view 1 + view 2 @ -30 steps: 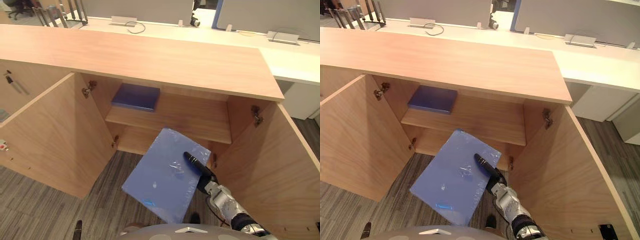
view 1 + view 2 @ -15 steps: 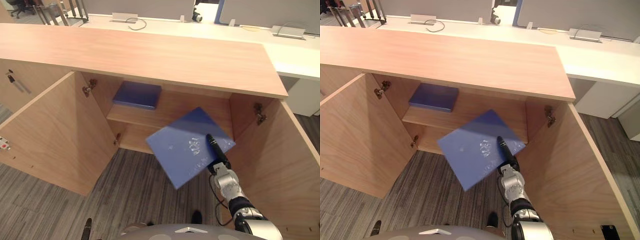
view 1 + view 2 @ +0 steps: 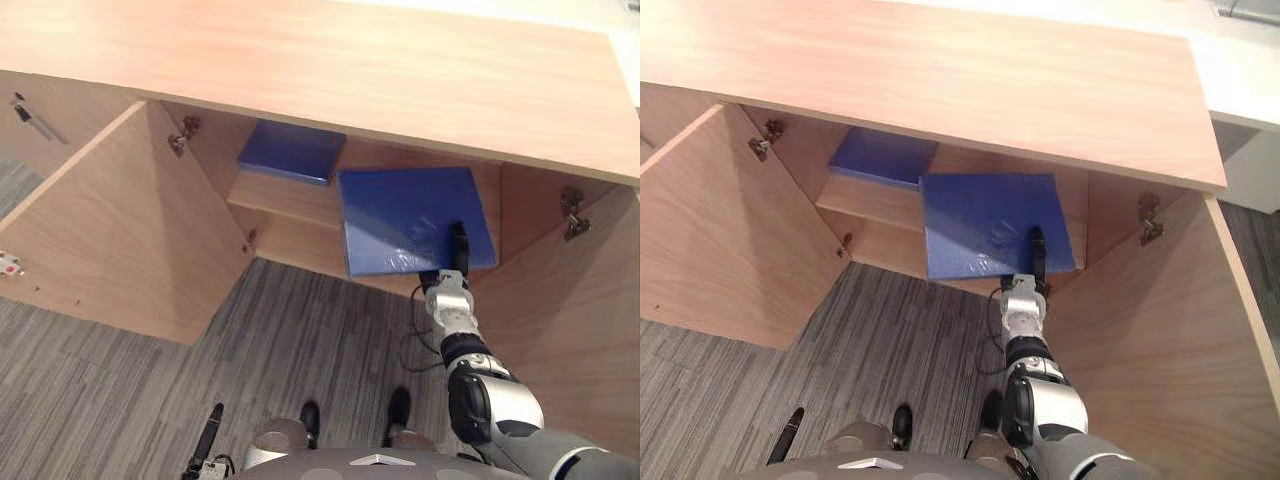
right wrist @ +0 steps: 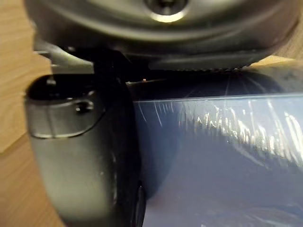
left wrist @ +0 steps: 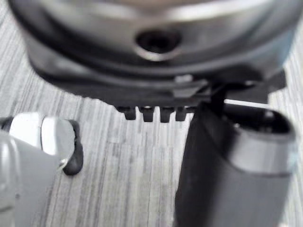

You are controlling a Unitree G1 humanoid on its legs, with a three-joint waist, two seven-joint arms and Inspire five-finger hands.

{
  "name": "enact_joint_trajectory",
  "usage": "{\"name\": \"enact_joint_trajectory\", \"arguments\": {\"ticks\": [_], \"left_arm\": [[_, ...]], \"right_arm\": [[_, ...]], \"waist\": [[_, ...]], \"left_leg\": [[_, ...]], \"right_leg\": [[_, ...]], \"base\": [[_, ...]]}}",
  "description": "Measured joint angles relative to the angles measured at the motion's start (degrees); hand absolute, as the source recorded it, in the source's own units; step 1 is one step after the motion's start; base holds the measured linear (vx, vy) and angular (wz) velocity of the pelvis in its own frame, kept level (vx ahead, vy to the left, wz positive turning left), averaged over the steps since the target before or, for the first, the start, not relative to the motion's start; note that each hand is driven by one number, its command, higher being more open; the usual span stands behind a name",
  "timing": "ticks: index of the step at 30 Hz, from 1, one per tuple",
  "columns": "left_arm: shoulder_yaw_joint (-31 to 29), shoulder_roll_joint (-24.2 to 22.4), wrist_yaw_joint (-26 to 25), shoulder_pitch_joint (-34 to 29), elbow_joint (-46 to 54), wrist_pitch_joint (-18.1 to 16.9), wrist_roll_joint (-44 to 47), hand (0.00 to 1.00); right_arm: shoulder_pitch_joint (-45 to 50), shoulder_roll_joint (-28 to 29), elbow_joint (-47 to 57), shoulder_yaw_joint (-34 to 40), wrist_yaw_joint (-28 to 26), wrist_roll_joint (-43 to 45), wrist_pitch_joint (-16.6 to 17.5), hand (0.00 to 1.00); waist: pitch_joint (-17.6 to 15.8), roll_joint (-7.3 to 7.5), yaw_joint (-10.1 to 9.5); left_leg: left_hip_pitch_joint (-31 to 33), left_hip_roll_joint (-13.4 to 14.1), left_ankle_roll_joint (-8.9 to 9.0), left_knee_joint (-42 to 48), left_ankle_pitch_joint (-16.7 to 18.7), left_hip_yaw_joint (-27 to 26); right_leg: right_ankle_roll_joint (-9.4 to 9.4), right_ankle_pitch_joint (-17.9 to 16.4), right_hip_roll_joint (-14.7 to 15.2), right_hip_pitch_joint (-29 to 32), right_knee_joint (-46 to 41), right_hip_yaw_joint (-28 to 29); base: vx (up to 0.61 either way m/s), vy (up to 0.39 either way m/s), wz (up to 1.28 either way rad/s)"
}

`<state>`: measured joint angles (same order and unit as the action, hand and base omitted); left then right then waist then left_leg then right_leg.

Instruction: Walk over to the cabinet, pick up the folder, carry it to the office cabinet, place the folder inside the office cabinet, then close the office cabinet door

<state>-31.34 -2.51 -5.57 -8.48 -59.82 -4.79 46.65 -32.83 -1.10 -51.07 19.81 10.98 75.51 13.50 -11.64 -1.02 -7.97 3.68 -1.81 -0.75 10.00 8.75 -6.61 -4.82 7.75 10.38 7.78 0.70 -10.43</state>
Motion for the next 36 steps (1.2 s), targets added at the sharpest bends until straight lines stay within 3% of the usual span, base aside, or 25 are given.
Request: {"name": "enact_joint_trajectory", "arguments": {"ticks": [3, 5, 12, 17, 24, 28, 31, 36], "left_arm": [[0.0, -0.5, -0.4, 1.7, 0.9, -0.1, 0.0, 1.00], [0.0, -1.1, -0.4, 2.7, 1.5, -0.1, -0.1, 1.00], [0.6, -2.5, -1.1, 7.3, 3.4, 0.0, -0.1, 1.00], [1.2, -2.4, -1.9, 8.6, 6.2, -0.1, -0.1, 1.00], [1.0, -2.4, -1.9, 10.3, 6.9, 0.0, -0.9, 1.00], [1.0, -2.4, -1.9, 10.3, 7.4, 0.0, -2.0, 1.00], [0.9, -2.4, -1.9, 10.3, 8.0, -0.1, -2.0, 1.00], [1.0, -2.4, -1.5, 10.3, 8.1, -0.2, -2.3, 1.00]], "right_arm": [[-0.7, 1.6, 9.8, 0.0, 0.8, 0.5, 2.7, 0.00], [-1.5, 2.1, 14.4, -0.1, 1.0, 0.8, 4.1, 0.00], [-4.3, 3.8, 28.5, -1.2, 2.0, 1.4, 8.5, 0.00], [-4.6, 4.9, 34.5, -2.5, 3.7, 0.5, 12.5, 0.00], [-6.8, 4.1, 35.9, -4.9, 7.2, -1.0, 13.5, 0.00], [-10.1, 3.0, 35.6, -5.2, 8.2, -1.0, 13.4, 0.00], [-18.1, -0.7, 29.3, -3.8, 8.5, -1.0, 12.7, 0.00], [-32.2, -6.9, 14.8, 4.5, 10.5, -0.7, 8.8, 0.00]], "waist": [[-3.5, -2.00, 0.15], [-5.0, -2.71, 0.19], [-8.5, -2.99, 0.74], [-9.8, -3.05, 2.19], [-11.0, -2.98, 1.90], [-11.3, -3.03, 1.81], [-11.4, -3.23, 1.86], [-11.4, -3.26, 1.45]], "left_leg": [[5.7, 2.5, 0.25, 10.8, 4.9, -0.6], [8.8, 3.5, 0.48, 15.5, 6.3, -0.8], [21.0, 5.2, 0.69, 28.9, 10.8, -0.9], [30.5, 6.3, 0.95, 38.3, 13.6, -0.2], [38.0, 6.5, 1.91, 44.5, 14.8, 0.8], [39.2, 6.5, 2.05, 45.2, 14.9, 1.4], [39.7, 6.3, 2.15, 45.5, 14.8, 2.1], [40.4, 4.8, 2.47, 45.5, 14.3, 3.8]], "right_leg": [[0.32, -2.8, -1.1, 4.0, -6.5, 0.2], [0.62, -5.0, -1.3, 7.7, -12.0, 0.9], [1.73, -11.7, -0.5, 22.8, -30.6, 2.9], [2.04, -15.7, 0.1, 33.1, -41.1, 3.9], [2.89, -18.1, 0.6, 41.1, -48.7, 4.4], [3.21, -18.4, 0.8, 42.2, -49.6, 4.1], [3.35, -18.4, 1.2, 42.2, -49.8, 3.4], [3.58, -19.4, 2.8, 42.1, -50.9, 2.0]], "base": [[-0.09, -0.026, -0.17], [-0.13, -0.027, -0.09], [-0.15, -0.030, -0.05], [-0.15, -0.048, 0.00], [-0.08, -0.035, 0.05], [-0.02, -0.013, 0.06], [-0.02, -0.001, 0.11], [-0.01, -0.007, 0.23]]}}
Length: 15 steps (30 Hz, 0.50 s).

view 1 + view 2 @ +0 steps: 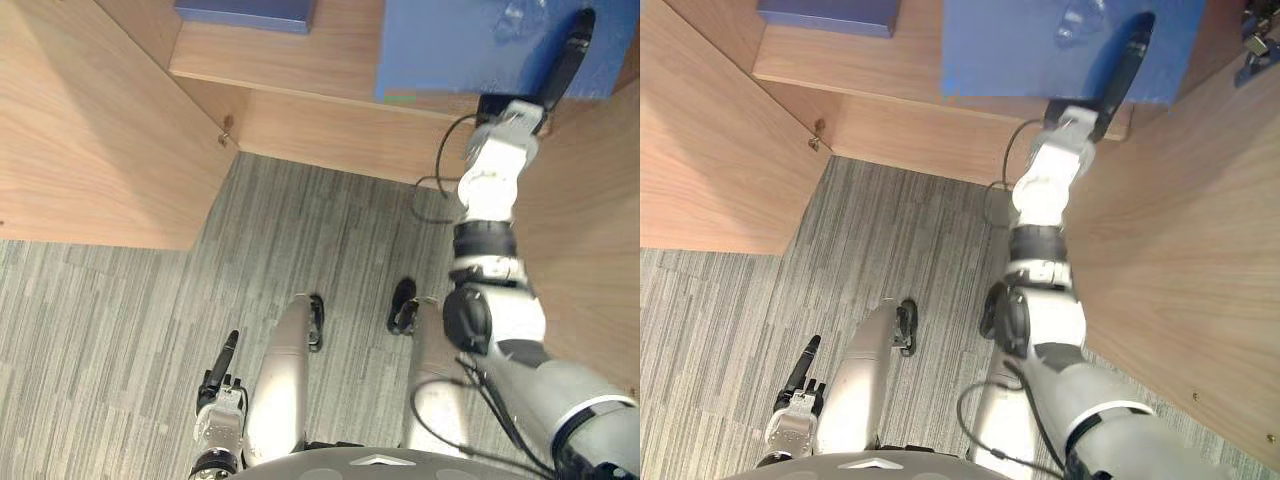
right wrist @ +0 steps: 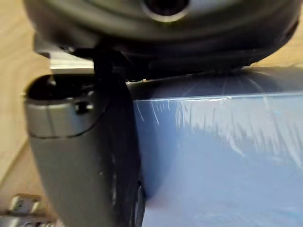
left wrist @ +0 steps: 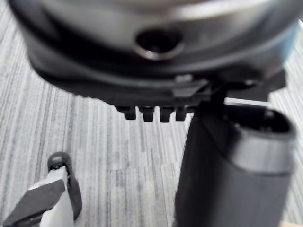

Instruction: Walk over to the cabinet, pick up the folder, carry it to the office cabinet, place the folder inside the office cabinet, then close the office cabinet door

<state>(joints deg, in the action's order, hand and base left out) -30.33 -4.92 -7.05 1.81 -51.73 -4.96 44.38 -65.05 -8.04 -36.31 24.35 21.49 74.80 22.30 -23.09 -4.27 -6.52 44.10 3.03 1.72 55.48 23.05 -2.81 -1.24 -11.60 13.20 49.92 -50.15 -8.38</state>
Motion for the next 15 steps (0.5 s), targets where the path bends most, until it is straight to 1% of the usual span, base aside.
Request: {"name": "enact_joint_trajectory", "arguments": {"ticks": [2, 3, 4, 5, 7, 11, 13, 15], "left_arm": [[0.1, 0.0, 0.1, 0.0, 0.1, 0.0, 0.0, 1.00], [0.2, 0.0, 0.1, 0.0, 0.1, 0.0, 0.0, 1.00], [0.2, 0.0, 0.2, 0.0, 0.2, 0.0, 0.0, 1.00], [0.1, 0.0, 0.1, -0.1, 0.5, 0.0, 0.0, 1.00], [0.1, 0.0, 0.1, -0.1, 0.7, -0.1, 0.0, 1.00], [0.0, 0.1, 0.1, -1.0, 1.2, -0.1, 0.0, 1.00], [-0.7, 0.1, 0.0, -2.1, 1.7, -0.1, -0.7, 1.00], [-2.8, 0.0, -0.3, -2.6, 1.5, -0.1, -2.1, 1.00]], "right_arm": [[-2.5, -2.6, -3.7, 1.7, 1.1, 1.1, -1.7, 0.00], [-3.8, -4.2, -6.3, 2.2, 1.9, 2.5, -2.1, 0.00], [-4.4, -5.1, -7.4, 2.2, 2.4, 2.8, -2.2, 0.00], [-5.7, -6.3, -9.3, 2.2, 3.0, 3.4, -2.3, 0.00], [-7.6, -7.7, -10.9, 2.1, 4.1, 4.9, -2.6, 0.00], [-10.3, -10.3, -11.7, 2.0, 5.5, 6.9, -2.8, 0.00], [-11.5, -11.6, -11.9, 2.0, 6.3, 7.2, -2.7, 0.00], [-12.8, -13.8, -12.6, 2.0, 6.7, 7.1, -2.5, 0.00]], "waist": [[0.0, -0.10, -0.38], [0.0, -0.10, -0.99], [0.0, -0.16, -1.19], [-0.1, -0.53, -1.26], [-0.4, -1.25, -1.69], [-0.4, -1.53, -2.63], [-0.4, -1.63, -2.60], [-0.5, -1.85, -2.70]], "left_leg": [[0.7, -0.8, 0.48, 0.0, -0.4, 1.4], [0.6, -1.3, 0.87, -0.2, -0.6, 1.9], [0.6, -1.6, 1.05, -0.5, -0.8, 2.3], [0.6, -2.3, 1.44, -0.8, -1.2, 3.1], [0.6, -2.6, 1.73, -1.3, -1.7, 4.0], [0.7, -4.0, 2.51, -2.7, -3.1, 5.6], [1.2, -4.5, 2.97, -2.9, -3.6, 6.5], [1.6, -5.0, 3.31, -3.2, -4.2, 7.5]], "right_leg": [[0.21, -0.7, 1.0, 0.0, -0.8, -1.3], [0.62, -1.2, 1.8, -0.1, -1.3, -1.9], [0.75, -1.4, 2.2, -0.2, -1.6, -2.2], [0.90, -1.9, 2.9, -0.5, -1.9, -2.9], [1.17, -2.2, 3.3, -1.0, -2.0, -3.8], [1.56, -3.4, 4.8, -1.0, -3.0, -5.1], [1.86, -3.9, 5.5, -1.1, -3.5, -6.2], [2.10, -4.3, 6.2, -1.1, -4.0, -7.0]], "base": [[0.02, -0.027, 0.37], [0.02, -0.029, 0.33], [0.02, -0.037, 0.40], [0.01, -0.039, 0.38], [-0.01, -0.052, 0.33], [-0.02, -0.056, 0.33], [-0.01, -0.036, 0.32], [-0.01, -0.024, 0.27]]}}
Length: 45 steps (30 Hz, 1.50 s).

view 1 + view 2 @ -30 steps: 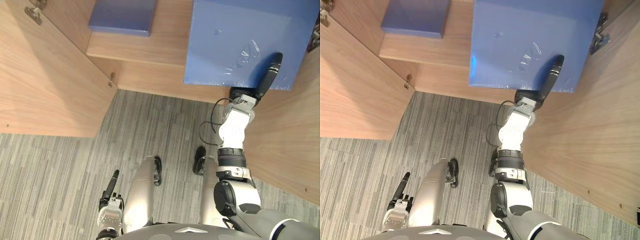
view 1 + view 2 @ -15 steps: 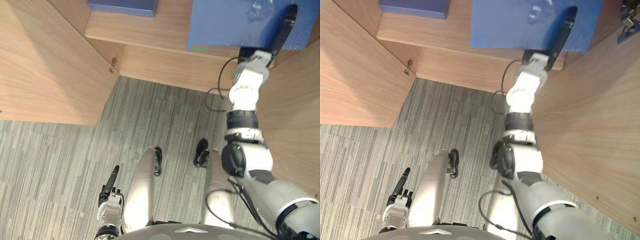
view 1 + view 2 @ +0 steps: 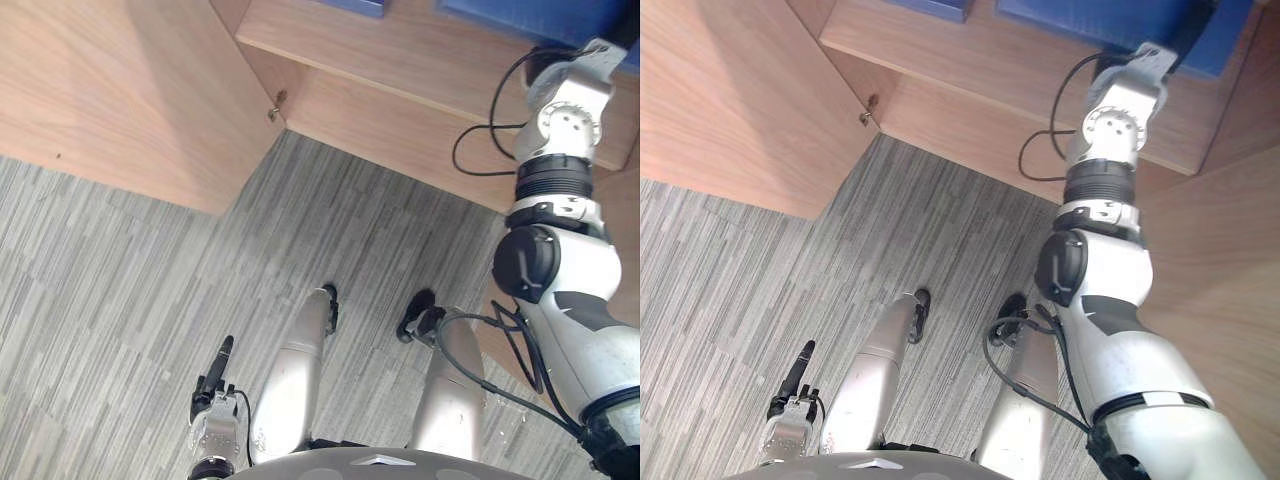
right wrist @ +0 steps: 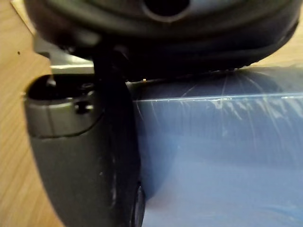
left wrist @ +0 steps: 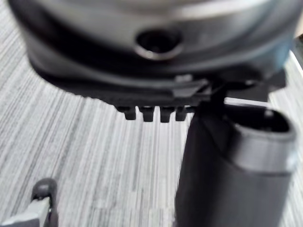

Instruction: Walk over to the cabinet, pick up the folder, carry it to the office cabinet, place the folder inside the office cabinet, then close the office cabinet door

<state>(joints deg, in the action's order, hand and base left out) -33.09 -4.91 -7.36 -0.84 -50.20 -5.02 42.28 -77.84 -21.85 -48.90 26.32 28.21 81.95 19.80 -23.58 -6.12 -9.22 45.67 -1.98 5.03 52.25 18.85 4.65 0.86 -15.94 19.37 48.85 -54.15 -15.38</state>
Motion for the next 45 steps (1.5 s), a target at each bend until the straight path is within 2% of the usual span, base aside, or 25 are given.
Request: {"name": "enact_joint_trajectory", "arguments": {"ticks": [4, 9, 10, 21, 37, 45], "left_arm": [[-1.3, 0.0, -0.2, -1.1, 0.0, 0.0, 0.0, 1.00], [-1.6, -0.1, -0.3, -1.4, 0.0, 0.0, 0.0, 1.00], [-1.7, -0.1, -0.3, -1.5, -0.1, 0.0, 0.0, 1.00], [-8.7, 0.2, -0.5, -1.6, -1.1, 0.3, -0.2, 1.00], [-10.0, 0.3, -0.4, -1.4, -1.0, 0.3, -0.1, 1.00], [-10.6, 0.3, -0.4, -1.3, -1.0, 0.3, -0.1, 1.00]], "right_arm": [[-1.6, -1.1, 0.0, 0.0, 1.1, 0.0, 0.8, 0.00], [-3.1, -5.5, 0.0, 0.1, 3.3, 0.0, 2.1, 0.00], [-3.7, -6.3, 0.0, 0.2, 3.8, 0.0, 2.5, 1.00], [-6.6, -7.2, 2.3, 0.3, 4.3, 0.0, 4.4, 1.00], [-5.9, -3.9, 2.3, 7.0, 3.1, 0.2, 4.2, 1.00], [-2.2, -1.9, 1.8, 9.6, 3.0, 0.4, 3.0, 1.00]], "waist": [[-0.1, -0.26, 0.02], [-0.3, -1.86, 0.15], [-0.4, -2.15, 0.11], [-0.9, -2.06, 1.59], [-1.6, -1.90, 1.76], [-1.6, -1.90, 2.17]], "left_leg": [[-0.1, -0.8, 0.39, -1.5, -1.1, 0.4], [0.0, -2.5, 0.67, -3.4, -2.6, 1.8], [0.0, -2.5, 0.87, -3.6, -2.8, 1.9], [-0.1, -2.3, 1.44, -4.5, -3.2, 1.8], [0.7, -2.5, 1.46, -4.7, -3.1, 1.2], [-0.4, -2.4, 1.59, -6.5, -3.5, 0.7]], "right_leg": [[-0.33, -0.7, 0.8, 0.2, -0.3, -0.2], [-0.28, -1.4, 2.7, 0.2, -0.9, -1.5], [-0.02, -1.3, 2.7, 0.3, -0.9, -1.6], [-0.17, -1.7, 2.5, 0.8, -1.2, -1.3], [-0.47, -1.8, 2.6, 2.2, -1.5, -0.4], [-0.29, -1.7, 2.5, 1.9, -0.9, 0.1]], "base": [[0.00, -0.019, 0.18], [0.02, 0.002, 0.24], [0.04, 0.020, 0.11], [0.02, 0.040, 0.00], [0.03, 0.077, 0.00], [0.03, 0.058, -0.02]]}}
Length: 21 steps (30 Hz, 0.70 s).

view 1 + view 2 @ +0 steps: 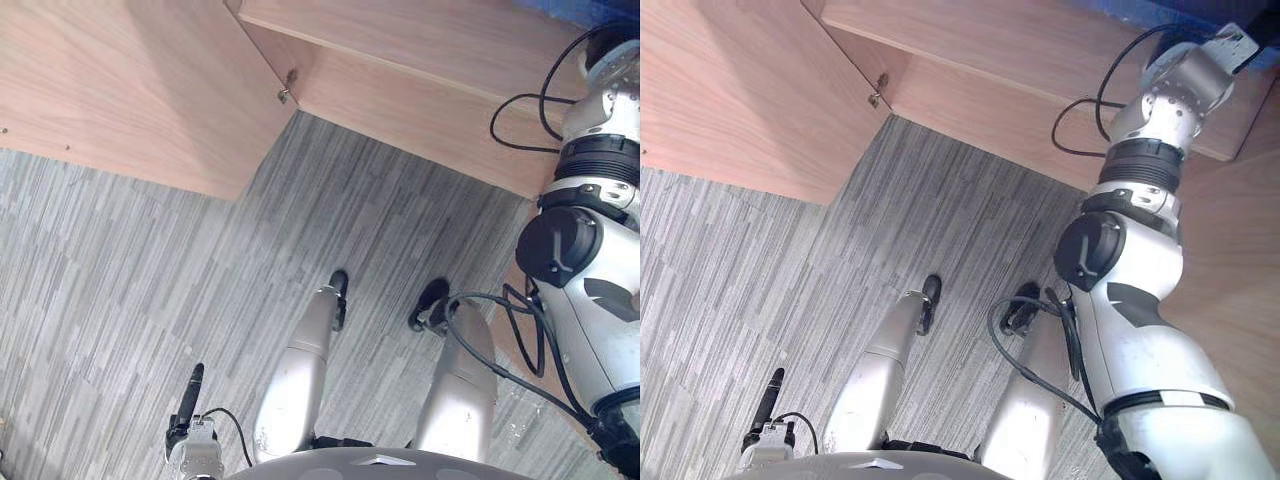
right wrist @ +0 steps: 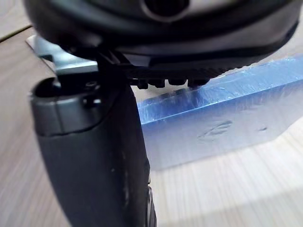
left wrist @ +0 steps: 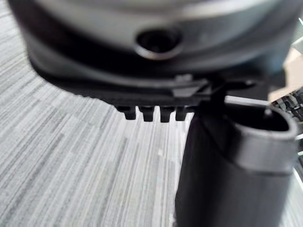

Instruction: Walk over to the cabinet, pick up the folder, carry it to the office cabinet, place the folder inside the office cabinet, then close the office cabinet door

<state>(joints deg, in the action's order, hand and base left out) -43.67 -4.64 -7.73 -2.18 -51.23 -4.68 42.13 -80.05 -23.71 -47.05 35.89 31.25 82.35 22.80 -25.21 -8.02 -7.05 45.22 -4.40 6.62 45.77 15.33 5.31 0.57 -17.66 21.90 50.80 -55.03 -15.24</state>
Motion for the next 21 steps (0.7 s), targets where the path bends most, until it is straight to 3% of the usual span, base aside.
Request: {"name": "enact_joint_trajectory", "arguments": {"ticks": [5, 10, 15, 16, 19, 21], "left_arm": [[-0.2, 0.0, 0.1, 0.2, -0.2, 0.0, 0.0, 1.00], [-0.2, 0.0, 0.9, 0.7, -0.2, 0.0, 0.0, 1.00], [-0.5, 0.0, 2.4, 0.8, -0.2, 0.3, -2.3, 1.00], [-0.5, 0.1, 4.4, 0.7, -0.2, 1.3, -2.3, 1.00], [-1.4, 0.3, 5.5, 0.7, 0.0, 1.5, -2.4, 1.00], [-2.1, 1.0, 5.9, 0.6, 0.0, 2.2, -2.4, 1.00]], "right_arm": [[0.7, 1.5, -2.6, -0.7, -1.1, -0.6, -1.9, 1.00], [3.0, 1.4, -7.6, -5.4, -4.2, -2.2, -7.8, 1.00], [3.5, 0.8, -10.5, -8.6, -7.4, -11.2, -15.1, 1.00], [4.7, -0.7, -11.8, -13.1, -11.6, -24.7, -22.5, 1.00], [5.0, -2.7, -12.9, -16.9, -16.6, -41.2, -28.5, 1.00], [5.0, -3.8, -13.0, -18.8, -18.1, -43.7, -30.2, 1.00]], "waist": [[0.0, 0.00, 1.21], [0.0, 0.01, 1.60], [0.1, -0.02, 2.39], [0.2, -0.09, 2.24], [0.2, -0.13, 2.24], [0.3, -0.17, 2.13]], "left_leg": [[-0.4, 0.1, -0.02, -0.3, -0.1, -0.3], [-2.0, 1.1, -0.19, -1.5, -0.1, -0.9], [-3.4, 1.2, -0.93, -3.9, -1.1, -1.9], [-4.0, 1.3, -1.16, -4.5, -1.3, -2.0], [-4.1, 1.2, -1.18, -4.7, -1.5, -2.1], [-4.3, 1.2, -1.17, -5.0, -1.7, -2.0]], "right_leg": [[-0.10, 0.1, -0.1, -0.3, 0.4, 0.1], [-0.17, 1.0, -1.2, -1.9, 2.4, 0.1], [0.69, 2.5, -1.3, -2.8, 4.5, 0.2], [0.71, 2.9, -1.6, -3.4, 5.4, 0.2], [0.81, 3.0, -1.6, -3.4, 5.4, 0.3], [0.85, 3.0, -1.5, -3.4, 5.4, 0.3]], "base": [[0.02, 0.068, -0.02], [0.02, 0.072, -0.12], [0.02, 0.101, -0.07], [0.03, 0.160, -0.04], [0.01, 0.092, -0.02], [0.00, 0.018, 0.01]]}}
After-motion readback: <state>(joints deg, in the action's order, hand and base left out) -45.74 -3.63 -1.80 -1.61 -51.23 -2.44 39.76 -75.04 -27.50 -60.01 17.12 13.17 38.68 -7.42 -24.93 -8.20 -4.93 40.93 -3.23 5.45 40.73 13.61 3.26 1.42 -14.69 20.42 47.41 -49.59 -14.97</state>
